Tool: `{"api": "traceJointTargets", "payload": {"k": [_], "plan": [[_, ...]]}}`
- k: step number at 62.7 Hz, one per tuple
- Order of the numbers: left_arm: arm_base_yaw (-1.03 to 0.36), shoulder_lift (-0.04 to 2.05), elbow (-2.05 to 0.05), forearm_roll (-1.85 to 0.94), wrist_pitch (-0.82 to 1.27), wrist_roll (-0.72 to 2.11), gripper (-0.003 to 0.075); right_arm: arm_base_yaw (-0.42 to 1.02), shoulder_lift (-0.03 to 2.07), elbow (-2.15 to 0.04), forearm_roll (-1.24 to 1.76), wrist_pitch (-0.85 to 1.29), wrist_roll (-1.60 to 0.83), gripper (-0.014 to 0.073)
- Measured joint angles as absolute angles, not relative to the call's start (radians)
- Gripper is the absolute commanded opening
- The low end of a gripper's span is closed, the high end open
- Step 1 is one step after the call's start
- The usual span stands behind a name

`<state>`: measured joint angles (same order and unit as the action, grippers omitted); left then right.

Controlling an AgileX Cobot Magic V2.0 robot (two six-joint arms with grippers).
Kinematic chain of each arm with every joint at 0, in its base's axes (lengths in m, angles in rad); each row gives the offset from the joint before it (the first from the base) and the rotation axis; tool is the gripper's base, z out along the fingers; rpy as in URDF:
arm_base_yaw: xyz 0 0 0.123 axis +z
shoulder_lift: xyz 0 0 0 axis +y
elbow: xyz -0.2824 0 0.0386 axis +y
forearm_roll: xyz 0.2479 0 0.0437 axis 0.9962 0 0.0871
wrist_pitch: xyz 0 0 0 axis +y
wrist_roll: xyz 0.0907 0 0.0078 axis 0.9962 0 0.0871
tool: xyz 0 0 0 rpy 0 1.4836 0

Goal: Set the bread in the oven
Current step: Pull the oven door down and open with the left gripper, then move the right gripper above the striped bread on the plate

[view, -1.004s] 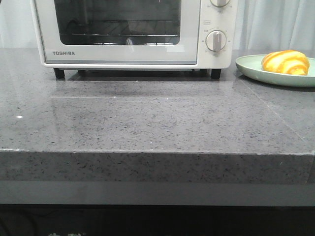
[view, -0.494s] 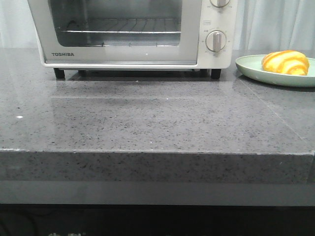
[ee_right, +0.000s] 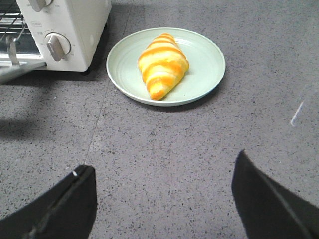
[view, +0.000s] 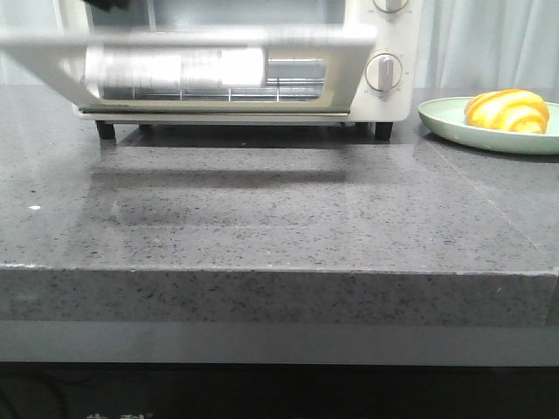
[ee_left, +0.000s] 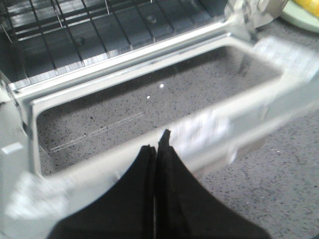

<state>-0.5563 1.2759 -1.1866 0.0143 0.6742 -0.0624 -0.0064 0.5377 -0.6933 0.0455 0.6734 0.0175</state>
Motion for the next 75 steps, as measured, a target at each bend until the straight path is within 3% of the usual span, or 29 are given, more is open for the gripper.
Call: {"api": "traceJointTargets", "payload": {"k": [17,57,75], "plan": [[-0.556,1.156,-1.159,0.014,0.737,-0.062,-0.0018,-0.006,0.538,-0.693,0.046,0.673,0.018,0.0574],[-0.556,0.722,-0.858,0.014,0.803,-0.064,-0.0018,-0.006,0.538,-0.693,0.044,0.683,0.018,0.0573],[-0.556,0.678,-0.848,0.014,0.805,-0.064,-0.0018,-0.006,0.607,-0.763,0.049,0.748,0.018,0.0573]]}}
